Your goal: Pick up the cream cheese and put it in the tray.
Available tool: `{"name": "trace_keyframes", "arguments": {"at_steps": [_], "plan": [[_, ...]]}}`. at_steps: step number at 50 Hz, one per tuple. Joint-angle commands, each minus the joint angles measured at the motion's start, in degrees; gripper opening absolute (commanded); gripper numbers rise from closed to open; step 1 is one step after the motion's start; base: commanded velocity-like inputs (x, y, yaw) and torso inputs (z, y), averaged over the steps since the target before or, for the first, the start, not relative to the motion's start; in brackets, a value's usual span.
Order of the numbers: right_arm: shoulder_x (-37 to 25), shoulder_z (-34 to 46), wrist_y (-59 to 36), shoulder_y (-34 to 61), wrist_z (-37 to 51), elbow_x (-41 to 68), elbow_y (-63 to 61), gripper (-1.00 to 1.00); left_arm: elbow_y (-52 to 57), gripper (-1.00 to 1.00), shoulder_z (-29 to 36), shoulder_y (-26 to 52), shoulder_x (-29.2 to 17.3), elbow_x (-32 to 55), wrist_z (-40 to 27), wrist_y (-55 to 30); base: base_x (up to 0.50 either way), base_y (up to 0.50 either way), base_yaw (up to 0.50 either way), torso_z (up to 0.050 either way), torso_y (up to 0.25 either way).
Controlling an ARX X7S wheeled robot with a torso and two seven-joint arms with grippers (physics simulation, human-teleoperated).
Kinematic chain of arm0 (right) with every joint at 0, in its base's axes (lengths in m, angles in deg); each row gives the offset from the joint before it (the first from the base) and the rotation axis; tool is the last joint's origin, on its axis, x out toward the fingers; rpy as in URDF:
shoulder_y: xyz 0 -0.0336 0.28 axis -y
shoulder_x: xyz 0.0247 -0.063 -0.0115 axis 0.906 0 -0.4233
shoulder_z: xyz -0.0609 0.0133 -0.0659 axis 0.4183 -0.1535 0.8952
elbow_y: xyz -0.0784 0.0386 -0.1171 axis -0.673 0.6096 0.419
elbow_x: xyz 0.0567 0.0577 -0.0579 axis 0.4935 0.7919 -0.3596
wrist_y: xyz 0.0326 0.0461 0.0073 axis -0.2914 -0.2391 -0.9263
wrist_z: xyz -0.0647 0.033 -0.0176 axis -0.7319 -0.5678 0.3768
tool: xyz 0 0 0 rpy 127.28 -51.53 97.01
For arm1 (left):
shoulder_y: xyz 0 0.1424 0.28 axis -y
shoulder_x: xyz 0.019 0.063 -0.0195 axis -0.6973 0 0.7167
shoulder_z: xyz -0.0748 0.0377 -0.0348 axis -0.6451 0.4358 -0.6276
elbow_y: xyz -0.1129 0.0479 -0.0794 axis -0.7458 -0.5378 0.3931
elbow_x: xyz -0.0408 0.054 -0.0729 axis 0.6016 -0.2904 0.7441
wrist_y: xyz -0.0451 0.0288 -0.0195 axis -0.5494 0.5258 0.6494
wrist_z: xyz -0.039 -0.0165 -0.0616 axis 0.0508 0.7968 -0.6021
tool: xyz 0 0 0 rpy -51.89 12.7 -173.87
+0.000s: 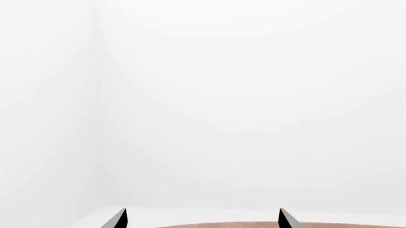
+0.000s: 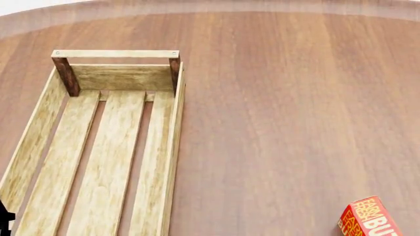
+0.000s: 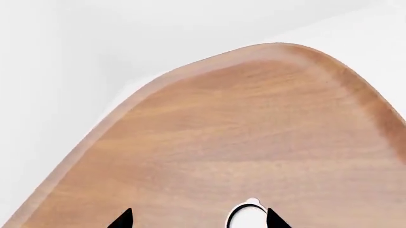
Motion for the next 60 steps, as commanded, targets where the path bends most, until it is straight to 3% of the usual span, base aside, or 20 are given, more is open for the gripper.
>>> {"name": "trace_keyframes", "arguments": {"at_steps": [1,8,20,25,36,60], "plan": [[-2.77,-4.07,-9.46,3.33,0.00,10.48,-0.01,1.00,0.00,1.00,0.01,-0.22,0.02,-0.33,0.04,0.30,0.00,0.00,0.00,0.000,0.000],[-2.49,-8.63,-17.56,6.84,0.00,20.12,-0.01,1.00,0.00,1.00,0.20,-0.10,0.03,-0.73,0.05,0.18,0.00,0.00,0.00,0.000,0.000],[15.10,-30.96,-46.53,16.39,0.00,30.86,-0.01,1.00,0.00,1.00,0.10,0.02,0.02,-0.72,0.03,0.06,0.00,0.00,0.00,0.000,0.000],[19.16,-37.91,-54.75,20.10,0.00,32.83,-0.01,1.00,0.00,1.00,0.08,-0.04,0.03,-0.76,0.02,0.17,0.00,0.00,0.00,0.000,0.000],[20.24,-38.02,-53.15,18.98,0.00,32.60,-0.01,1.00,0.00,1.00,0.05,-0.15,0.04,-0.70,-0.05,0.42,0.00,0.00,0.00,0.000,0.000],[20.64,-28.12,-41.63,6.28,0.00,30.29,-0.01,1.00,0.00,1.00,0.18,-0.33,0.04,-0.27,-0.17,0.68,0.00,0.00,0.00,0.000,0.000]]}}
